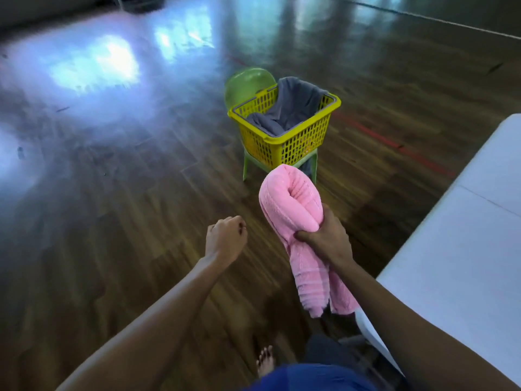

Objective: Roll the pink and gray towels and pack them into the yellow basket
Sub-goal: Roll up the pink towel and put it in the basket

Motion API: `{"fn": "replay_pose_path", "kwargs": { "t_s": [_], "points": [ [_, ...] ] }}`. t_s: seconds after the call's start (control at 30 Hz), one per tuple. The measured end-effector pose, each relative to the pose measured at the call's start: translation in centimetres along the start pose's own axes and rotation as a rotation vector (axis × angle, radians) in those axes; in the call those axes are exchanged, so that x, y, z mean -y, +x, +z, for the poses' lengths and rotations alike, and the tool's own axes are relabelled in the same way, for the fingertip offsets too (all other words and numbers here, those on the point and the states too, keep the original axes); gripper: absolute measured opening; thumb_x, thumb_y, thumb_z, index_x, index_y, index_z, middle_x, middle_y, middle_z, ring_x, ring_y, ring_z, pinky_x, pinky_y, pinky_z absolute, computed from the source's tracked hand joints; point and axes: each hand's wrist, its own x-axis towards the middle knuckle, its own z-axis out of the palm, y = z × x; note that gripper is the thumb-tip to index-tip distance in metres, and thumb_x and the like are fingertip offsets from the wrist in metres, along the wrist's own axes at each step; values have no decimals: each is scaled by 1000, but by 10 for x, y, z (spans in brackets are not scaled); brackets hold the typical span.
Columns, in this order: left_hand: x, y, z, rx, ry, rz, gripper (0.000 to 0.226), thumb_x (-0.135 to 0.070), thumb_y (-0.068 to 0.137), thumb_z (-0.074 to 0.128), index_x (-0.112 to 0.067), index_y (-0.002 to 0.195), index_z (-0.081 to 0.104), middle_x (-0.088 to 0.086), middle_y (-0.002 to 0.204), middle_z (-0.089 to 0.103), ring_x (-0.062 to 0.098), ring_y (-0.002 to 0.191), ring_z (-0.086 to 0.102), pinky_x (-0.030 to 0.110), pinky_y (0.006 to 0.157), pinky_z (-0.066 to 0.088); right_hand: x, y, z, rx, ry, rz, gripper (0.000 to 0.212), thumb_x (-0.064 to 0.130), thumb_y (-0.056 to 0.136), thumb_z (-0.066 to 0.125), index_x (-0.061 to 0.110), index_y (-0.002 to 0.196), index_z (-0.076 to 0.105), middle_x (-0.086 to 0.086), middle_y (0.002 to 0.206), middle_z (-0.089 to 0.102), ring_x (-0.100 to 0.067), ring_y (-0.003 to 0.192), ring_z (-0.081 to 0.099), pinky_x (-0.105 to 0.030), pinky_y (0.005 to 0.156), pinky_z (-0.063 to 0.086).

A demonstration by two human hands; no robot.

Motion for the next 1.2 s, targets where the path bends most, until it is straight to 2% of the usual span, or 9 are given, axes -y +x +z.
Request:
{"fn": "replay_pose_path", "kwargs": {
  "t_s": [0.37, 0.7, 0.9, 1.0, 1.1, 1.2],
  "points": [
    [24, 194, 3, 55, -59, 138, 19, -21, 90, 53, -24, 96, 71, -4, 97, 70, 19, 92, 64, 37, 86, 48, 43, 136, 46, -126, 68, 125, 89, 61, 52, 77, 42, 131, 39, 10, 121, 62, -17, 101, 62, -47, 87, 53],
    [49, 405, 1, 182, -54, 170, 19, -24, 88, 53, -27, 99, 68, -6, 97, 66, 21, 95, 62, 36, 84, 46, 100, 317, 77, -168, 161, 205, 81, 44, 54, 83, 41, 126, 47, 12, 114, 64, -14, 98, 62, -39, 84, 52],
    [75, 527, 6, 251, -60, 202, 18, -23, 88, 53, -24, 99, 68, -3, 97, 65, 22, 95, 61, 37, 82, 48, 135, 417, 107, -185, 123, 256, 92, 48, 49, 82, 40, 131, 42, 8, 116, 63, -20, 100, 62, -42, 84, 52],
    [86, 592, 16, 304, -40, 258, 16, -23, 88, 52, -22, 96, 66, 0, 98, 64, 26, 98, 59, 39, 81, 48, 151, 469, 124, -206, 76, 273, 100, 53, 46, 81, 42, 134, 36, 3, 124, 61, -24, 105, 61, -46, 87, 51],
    [91, 652, 23, 362, -36, 327, 23, -23, 89, 55, -22, 109, 66, 2, 111, 63, 26, 107, 57, 41, 87, 48, 167, 516, 135, -245, 2, 296, 104, 53, 47, 80, 44, 137, 29, 1, 129, 58, -28, 110, 59, -45, 90, 50],
    [98, 699, 29, 439, 2, 413, 26, -21, 89, 56, -20, 113, 66, 2, 116, 61, 26, 111, 55, 42, 89, 47, 180, 560, 140, -278, -77, 336, 105, 51, 46, 78, 36, 139, 32, -1, 130, 56, -30, 111, 58, -45, 89, 50]
  ]
}}
